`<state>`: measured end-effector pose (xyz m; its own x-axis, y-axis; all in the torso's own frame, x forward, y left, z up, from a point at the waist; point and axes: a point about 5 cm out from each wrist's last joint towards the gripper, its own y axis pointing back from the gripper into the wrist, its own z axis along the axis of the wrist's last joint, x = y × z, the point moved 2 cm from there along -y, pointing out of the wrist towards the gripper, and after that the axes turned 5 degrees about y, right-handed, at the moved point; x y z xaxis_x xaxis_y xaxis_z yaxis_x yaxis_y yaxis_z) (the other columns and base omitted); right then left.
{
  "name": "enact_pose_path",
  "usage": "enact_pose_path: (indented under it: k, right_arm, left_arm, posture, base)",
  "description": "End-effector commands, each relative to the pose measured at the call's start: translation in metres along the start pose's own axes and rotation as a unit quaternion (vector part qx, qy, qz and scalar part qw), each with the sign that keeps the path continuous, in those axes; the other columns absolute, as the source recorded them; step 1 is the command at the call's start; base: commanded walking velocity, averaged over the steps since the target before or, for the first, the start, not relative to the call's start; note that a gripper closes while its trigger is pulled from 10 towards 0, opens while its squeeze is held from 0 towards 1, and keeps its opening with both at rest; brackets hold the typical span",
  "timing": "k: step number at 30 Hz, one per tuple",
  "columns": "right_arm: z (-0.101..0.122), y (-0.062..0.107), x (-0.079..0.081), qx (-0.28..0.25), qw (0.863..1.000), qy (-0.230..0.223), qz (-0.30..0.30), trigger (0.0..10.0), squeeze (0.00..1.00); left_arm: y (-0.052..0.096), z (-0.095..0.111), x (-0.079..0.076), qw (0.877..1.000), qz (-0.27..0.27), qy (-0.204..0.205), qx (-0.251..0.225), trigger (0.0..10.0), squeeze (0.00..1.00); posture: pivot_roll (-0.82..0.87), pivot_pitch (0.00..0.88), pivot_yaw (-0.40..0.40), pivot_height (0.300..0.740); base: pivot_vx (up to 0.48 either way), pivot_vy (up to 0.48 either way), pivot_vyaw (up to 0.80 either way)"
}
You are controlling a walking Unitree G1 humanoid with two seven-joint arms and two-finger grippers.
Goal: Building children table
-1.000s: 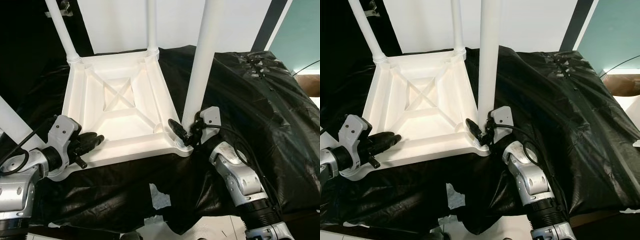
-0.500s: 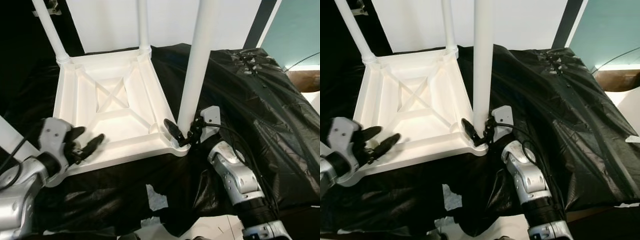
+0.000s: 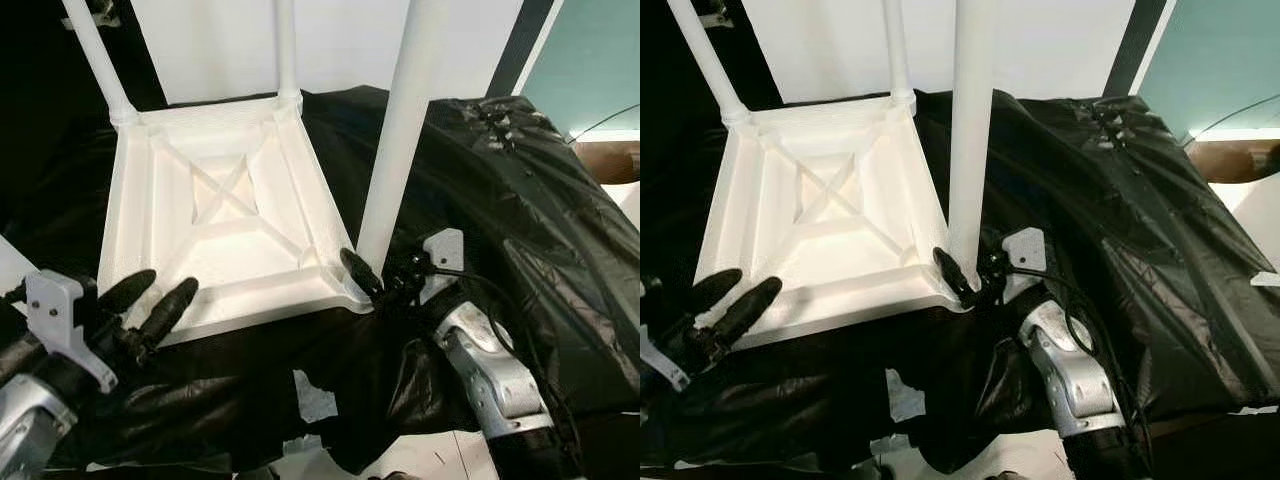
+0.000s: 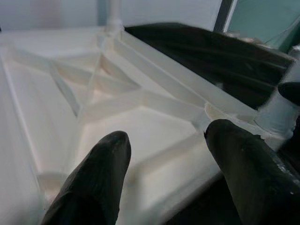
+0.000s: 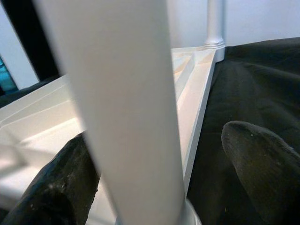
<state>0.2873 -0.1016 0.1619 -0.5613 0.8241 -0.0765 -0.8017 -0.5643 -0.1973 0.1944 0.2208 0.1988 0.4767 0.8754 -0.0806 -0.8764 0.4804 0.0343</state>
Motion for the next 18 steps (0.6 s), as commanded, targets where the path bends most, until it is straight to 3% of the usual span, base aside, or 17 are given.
enact_pose_path:
  k: [1,12,16,18]
  right_arm:
    - [-0.001,0.006,0.005,0.011,1.000,-0.006,0.022,10.0,0.00]
    - [-0.008,0.033,0.021,0.064,0.988,-0.009,0.142,10.0,0.00]
    - [-0.009,0.049,0.035,0.102,0.967,-0.038,0.231,10.0,0.00]
    - [-0.009,0.050,0.037,0.106,0.964,-0.040,0.241,10.0,0.00]
  left_arm:
    - [0.004,0.001,-0.007,1.000,-0.006,-0.003,0.008,10.0,0.00]
    - [0.021,-0.002,-0.023,0.997,-0.039,-0.028,0.067,10.0,0.00]
    - [0.035,0.001,-0.026,0.994,-0.037,-0.045,0.090,10.0,0.00]
    - [0.037,0.001,-0.025,0.994,-0.032,-0.051,0.093,10.0,0.00]
  posture:
    - [0.15,0.116,-0.031,0.740]
    - [0.15,0.124,-0.028,0.740]
    - [0.16,0.126,-0.024,0.740]
    - [0.16,0.126,-0.024,0.740]
  base:
    - [0.000,0.000,0.00]
    - [0.000,0.000,0.00]
    - [0.000,0.000,0.00]
    - [0.000,0.000,0.00]
